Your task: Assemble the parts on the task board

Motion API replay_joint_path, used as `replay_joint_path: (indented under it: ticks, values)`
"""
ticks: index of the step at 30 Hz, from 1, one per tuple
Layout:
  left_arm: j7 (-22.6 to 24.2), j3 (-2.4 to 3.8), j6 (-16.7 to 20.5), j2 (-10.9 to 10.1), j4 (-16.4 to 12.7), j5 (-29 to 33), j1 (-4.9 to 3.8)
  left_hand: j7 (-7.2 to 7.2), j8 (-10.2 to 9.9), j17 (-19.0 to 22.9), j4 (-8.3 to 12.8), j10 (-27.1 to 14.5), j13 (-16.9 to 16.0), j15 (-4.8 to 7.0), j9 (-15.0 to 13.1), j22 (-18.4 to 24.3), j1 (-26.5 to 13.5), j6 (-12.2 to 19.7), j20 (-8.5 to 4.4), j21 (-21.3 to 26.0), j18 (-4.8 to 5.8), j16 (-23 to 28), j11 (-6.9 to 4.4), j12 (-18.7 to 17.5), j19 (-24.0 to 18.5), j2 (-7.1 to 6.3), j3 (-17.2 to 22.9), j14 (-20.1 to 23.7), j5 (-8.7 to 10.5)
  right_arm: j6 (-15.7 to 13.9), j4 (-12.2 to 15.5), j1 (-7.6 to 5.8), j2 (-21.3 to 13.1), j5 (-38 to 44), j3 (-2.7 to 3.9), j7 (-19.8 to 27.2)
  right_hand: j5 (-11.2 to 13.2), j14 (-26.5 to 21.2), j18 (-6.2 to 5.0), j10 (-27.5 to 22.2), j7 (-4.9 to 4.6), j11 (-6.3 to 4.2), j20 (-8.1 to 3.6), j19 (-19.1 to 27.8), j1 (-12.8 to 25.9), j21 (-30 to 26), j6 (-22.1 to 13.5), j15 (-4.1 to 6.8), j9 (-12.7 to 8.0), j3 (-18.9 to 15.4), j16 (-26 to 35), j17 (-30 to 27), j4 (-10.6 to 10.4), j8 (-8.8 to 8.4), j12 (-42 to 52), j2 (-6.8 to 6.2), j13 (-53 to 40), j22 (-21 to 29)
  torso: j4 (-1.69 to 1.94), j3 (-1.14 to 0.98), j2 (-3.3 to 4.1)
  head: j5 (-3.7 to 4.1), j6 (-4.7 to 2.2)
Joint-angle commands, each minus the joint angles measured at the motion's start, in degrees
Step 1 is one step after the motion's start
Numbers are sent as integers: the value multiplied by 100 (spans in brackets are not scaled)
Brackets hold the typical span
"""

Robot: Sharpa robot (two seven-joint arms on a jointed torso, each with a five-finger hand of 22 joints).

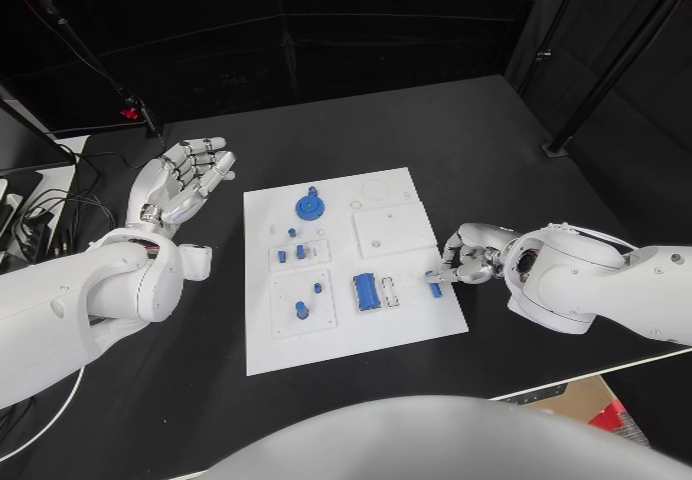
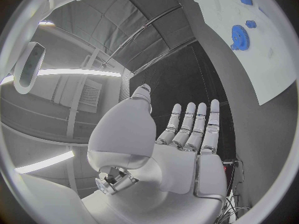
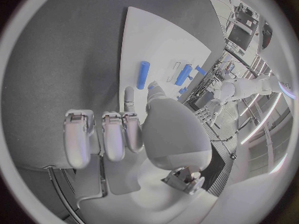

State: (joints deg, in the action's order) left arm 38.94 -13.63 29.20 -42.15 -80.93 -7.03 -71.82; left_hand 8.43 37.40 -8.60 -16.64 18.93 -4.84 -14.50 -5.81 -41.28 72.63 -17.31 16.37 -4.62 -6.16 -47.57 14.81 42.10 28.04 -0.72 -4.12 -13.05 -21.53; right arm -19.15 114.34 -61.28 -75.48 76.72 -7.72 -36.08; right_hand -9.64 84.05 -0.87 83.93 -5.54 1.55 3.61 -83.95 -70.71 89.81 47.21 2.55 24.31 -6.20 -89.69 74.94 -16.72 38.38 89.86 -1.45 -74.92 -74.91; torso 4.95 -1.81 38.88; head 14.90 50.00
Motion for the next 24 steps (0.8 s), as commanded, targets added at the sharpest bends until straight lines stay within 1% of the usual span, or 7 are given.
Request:
replay_joint_path:
  ticks: [1, 6, 9, 11, 15, 24]
  values:
    - [527, 5, -39, -2, -6, 0, -6, 849, 39, 9, -12, -40, 7, 10, 10, 8, 9, 36, 18, -17, 48, -25, -7, 38, 9, 61, -35, -34, -25, 233, -13, 1, 60, 145, -2, -161, -46, 595, 87, 607, -10, 33, 45, -605, 2, 19, -46, -31, -8, -43, -31, 1506, -1, -22, 14, 80, -1508, -1509, 8, 0, 2, -1, 0]
    - [528, 5, -38, -8, -19, 0, -6, 849, 39, 9, -12, -40, 7, 10, 10, 8, 9, 36, 18, -17, 48, -25, -7, 38, 9, 61, -35, -34, -25, 340, -39, 9, 150, 157, -3, -219, -70, 595, 87, 607, -12, 35, 50, -605, -4, 19, -50, -36, -17, -45, -31, 1506, 2, -27, 14, 106, -1508, -1509, 10, -1, 4, -18, 0]
    - [527, 5, -35, -16, -24, 0, -5, 849, 39, 9, -12, -40, 7, 10, 10, 8, 9, 36, 18, -17, 48, -25, -7, 38, 9, 61, -35, -34, -25, 463, -61, 15, 184, 160, -3, -293, -95, 595, 87, 607, -14, 37, 55, -605, -21, 19, -54, -41, -27, -46, -31, 1506, 8, -32, 14, 131, -1508, -1509, 6, 2, -1, -28, 0]
    - [526, 5, -33, -18, -25, 0, -5, 849, 39, 9, -12, -40, 7, 10, 10, 8, 9, 36, 18, -17, 48, -25, -7, 38, 9, 61, -35, -34, -25, 535, -77, 17, 200, 161, -3, -342, -102, 595, 87, 607, -15, 38, 57, -605, -32, 19, -53, -43, -31, -45, -31, 1506, 10, -33, 14, 145, -1508, -1509, 10, 1, -1, -30, 0]
    - [524, 5, -34, -18, -30, 0, -5, 849, 44, 15, -12, -41, 11, 10, 13, 9, 12, 39, 18, -18, 48, -32, -7, 44, 8, 65, -38, -38, -27, 739, -103, 20, 257, 196, -4, -489, -123, 595, 87, 607, -20, 45, 68, -605, -127, 19, -62, -51, -58, -29, -31, 1506, 21, -45, 14, 240, -1508, -1509, 4, 3, -2, -33, 0]
    - [520, 5, -40, -14, -28, 0, -5, 849, 44, 15, -12, -41, 11, 10, 13, 9, 12, 39, 18, -18, 48, -32, -7, 44, 8, 65, -38, -38, -27, 882, -173, 23, 411, 397, -4, -615, 59, 595, 87, 607, -20, 50, 84, -605, -322, 19, -44, -63, -138, -64, -31, 1506, 39, -79, 14, 343, -1508, -1509, 8, -3, -1, -18, 0]
